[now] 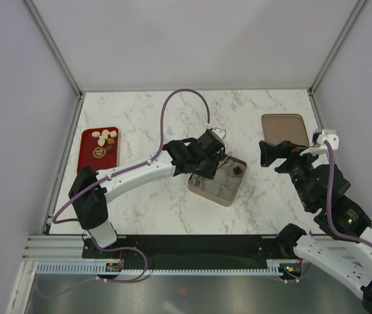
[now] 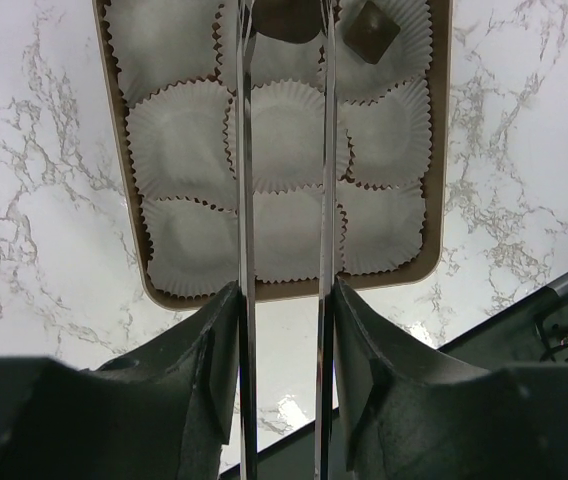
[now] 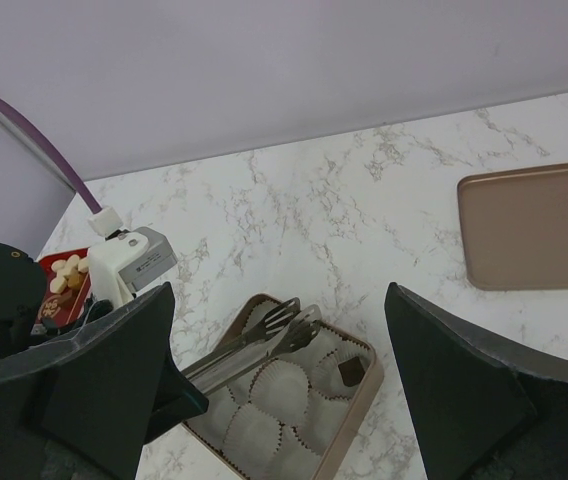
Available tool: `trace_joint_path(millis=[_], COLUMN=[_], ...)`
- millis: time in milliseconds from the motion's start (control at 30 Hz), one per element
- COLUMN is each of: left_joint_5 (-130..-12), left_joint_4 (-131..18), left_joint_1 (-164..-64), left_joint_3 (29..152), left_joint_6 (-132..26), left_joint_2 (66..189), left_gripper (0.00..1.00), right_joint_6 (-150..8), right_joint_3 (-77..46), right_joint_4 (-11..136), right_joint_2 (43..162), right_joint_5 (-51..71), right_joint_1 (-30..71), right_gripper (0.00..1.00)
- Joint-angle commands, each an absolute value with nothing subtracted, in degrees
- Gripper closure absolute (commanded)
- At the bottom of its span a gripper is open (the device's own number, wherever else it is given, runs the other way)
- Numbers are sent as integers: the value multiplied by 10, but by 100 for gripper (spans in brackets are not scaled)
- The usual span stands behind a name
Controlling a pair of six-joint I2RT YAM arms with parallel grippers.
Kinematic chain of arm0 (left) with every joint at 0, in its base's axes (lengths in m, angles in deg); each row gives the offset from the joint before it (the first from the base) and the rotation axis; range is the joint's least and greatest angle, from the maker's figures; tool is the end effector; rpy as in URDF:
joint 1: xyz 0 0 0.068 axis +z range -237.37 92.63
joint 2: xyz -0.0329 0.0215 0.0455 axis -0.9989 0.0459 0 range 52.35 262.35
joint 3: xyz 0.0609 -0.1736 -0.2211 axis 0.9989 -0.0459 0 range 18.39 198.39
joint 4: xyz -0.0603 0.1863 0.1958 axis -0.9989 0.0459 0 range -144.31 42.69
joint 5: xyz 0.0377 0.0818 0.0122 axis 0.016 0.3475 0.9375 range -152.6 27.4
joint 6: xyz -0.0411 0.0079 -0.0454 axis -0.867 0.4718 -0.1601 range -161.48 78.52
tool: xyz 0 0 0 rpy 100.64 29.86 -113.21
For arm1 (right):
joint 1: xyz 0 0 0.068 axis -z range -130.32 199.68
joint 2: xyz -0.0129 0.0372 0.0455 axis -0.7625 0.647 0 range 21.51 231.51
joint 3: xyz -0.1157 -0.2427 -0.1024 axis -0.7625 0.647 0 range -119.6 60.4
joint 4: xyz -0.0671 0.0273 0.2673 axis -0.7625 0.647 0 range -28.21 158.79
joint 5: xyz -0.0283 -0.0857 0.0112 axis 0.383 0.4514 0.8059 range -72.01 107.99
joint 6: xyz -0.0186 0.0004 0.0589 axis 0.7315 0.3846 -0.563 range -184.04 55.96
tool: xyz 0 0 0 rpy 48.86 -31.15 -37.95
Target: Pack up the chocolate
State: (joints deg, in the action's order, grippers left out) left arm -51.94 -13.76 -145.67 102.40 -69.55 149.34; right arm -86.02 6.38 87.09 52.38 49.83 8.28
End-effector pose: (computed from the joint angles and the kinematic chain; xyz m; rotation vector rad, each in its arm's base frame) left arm 0.2140 -0.3302 0.2941 0.5838 2.4590 -0.3977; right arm 0.0992 0.0548 0.4105 0.1592 1.6101 0.4110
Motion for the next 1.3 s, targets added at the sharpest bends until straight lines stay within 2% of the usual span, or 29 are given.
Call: trace_joint_path(millis=[0,233,667,867,1067,1267], left_joint_5=[-498,-484,-380,-391,-421,-421], left_joint_4=[-155,-150,-36,-22,-20,-20], left_joint_1=[-1463,-1463,-1441,-1324,-1116,-974], left_joint_3=[1022,1025,1114,1051,959,885], left_joint_6=[-715,-714,-692,-693,-685,-685], left_joint_2=[1484,1485,1447,1365,1271,1248], left_gripper=[54,48,48,48,48,48], right_joint_6=[-851,-855,-860,-865,-871,-876], right_joint_3=[66,63,59,75,92,108], right_joint_4=[868,868,867,861,842,821], right_joint_2=[518,520,550,564,575,589], right_joint_5=[509,503,464,428,388,351], right_joint_1=[84,85,84,83,84,84], right_gripper=[5,5,5,5,5,5])
